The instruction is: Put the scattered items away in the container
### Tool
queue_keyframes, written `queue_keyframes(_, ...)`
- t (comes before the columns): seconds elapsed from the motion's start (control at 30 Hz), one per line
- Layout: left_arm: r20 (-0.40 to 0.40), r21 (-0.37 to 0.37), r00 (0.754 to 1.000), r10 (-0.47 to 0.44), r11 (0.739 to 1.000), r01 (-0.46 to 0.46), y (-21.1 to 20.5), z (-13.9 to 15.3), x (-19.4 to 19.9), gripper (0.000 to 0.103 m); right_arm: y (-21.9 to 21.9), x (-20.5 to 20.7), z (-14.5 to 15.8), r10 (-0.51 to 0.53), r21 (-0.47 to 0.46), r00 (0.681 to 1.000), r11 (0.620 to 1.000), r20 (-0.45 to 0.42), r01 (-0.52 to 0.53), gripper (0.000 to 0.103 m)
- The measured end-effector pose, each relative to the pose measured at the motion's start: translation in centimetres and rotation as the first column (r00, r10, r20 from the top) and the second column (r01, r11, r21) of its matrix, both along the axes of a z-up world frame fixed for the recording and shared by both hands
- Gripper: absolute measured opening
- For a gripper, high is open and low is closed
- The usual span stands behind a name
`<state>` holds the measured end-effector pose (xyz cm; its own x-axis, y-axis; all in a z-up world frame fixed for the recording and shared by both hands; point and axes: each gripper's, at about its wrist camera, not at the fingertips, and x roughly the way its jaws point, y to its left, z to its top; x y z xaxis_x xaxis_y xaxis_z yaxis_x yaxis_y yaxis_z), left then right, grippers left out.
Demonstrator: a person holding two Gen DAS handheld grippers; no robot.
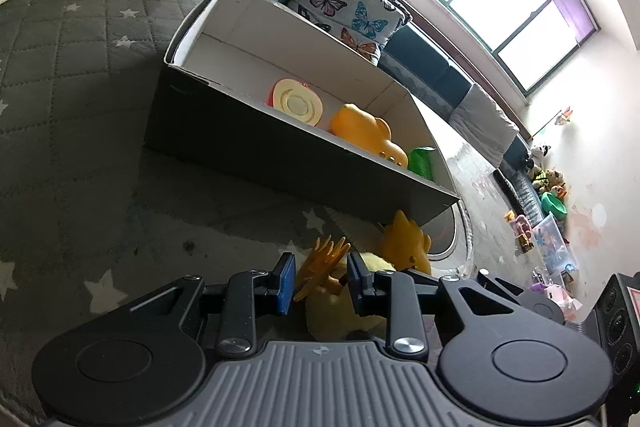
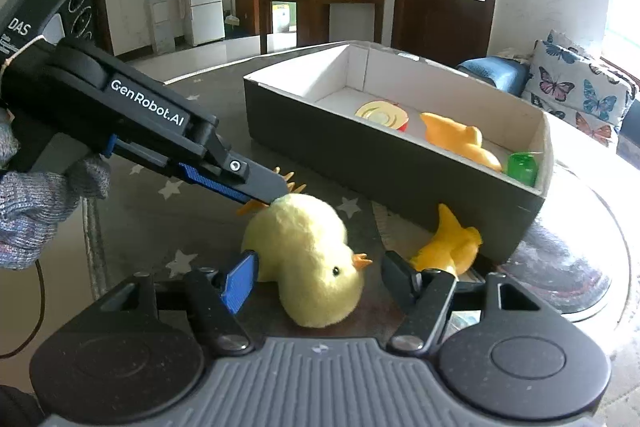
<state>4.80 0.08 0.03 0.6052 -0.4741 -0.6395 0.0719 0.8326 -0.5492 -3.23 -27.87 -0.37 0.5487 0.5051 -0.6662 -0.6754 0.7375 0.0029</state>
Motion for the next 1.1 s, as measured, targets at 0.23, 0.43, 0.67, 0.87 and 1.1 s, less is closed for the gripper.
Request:
queue_keyframes(0.23, 0.012, 0.009, 1.0, -0.019, 1.0, 0.019, -0.1, 0.0, 0.5, 0.023, 0.6, 0.2, -0.1, 0.03, -0.006, 1.0, 1.0, -0.005, -0.03, 0.066)
queue_keyframes(0.43, 0.022, 0.034, 0.999, -0.036, 0.999, 0.036, -0.5, -0.1, 1.2, 0.021, 0.5, 0.3, -0.3, 0.03, 0.008, 0.999, 1.0, -0.029, -0.03, 0.058)
queue_keyframes(0.67, 0.031, 0.054, 0.999, -0.044, 0.998, 0.042, -0.7, 0.0, 1.2, 0.019, 0.5, 0.1, -0.4, 0.007, 0.032, 0.999, 0.999, -0.04, -0.006, 0.049)
queue_keyframes(0.87, 0.053, 0.059, 0.997, -0.053, 0.997, 0.05, -0.8, 0.6, 0.9, 0.014, 0.5, -1.2, 0.9, 0.014, 0.025, 1.0, 1.0, 0.016, -0.014, 0.044)
queue_keyframes(1.1, 0.131, 0.042, 0.99, -0.06, 0.998, 0.055, -1.0, 3.4, 1.0, 0.014, -0.1, -2.1, 3.7, 0.007, 0.042, 0.993, 0.999, 0.117, -0.012, 0.043)
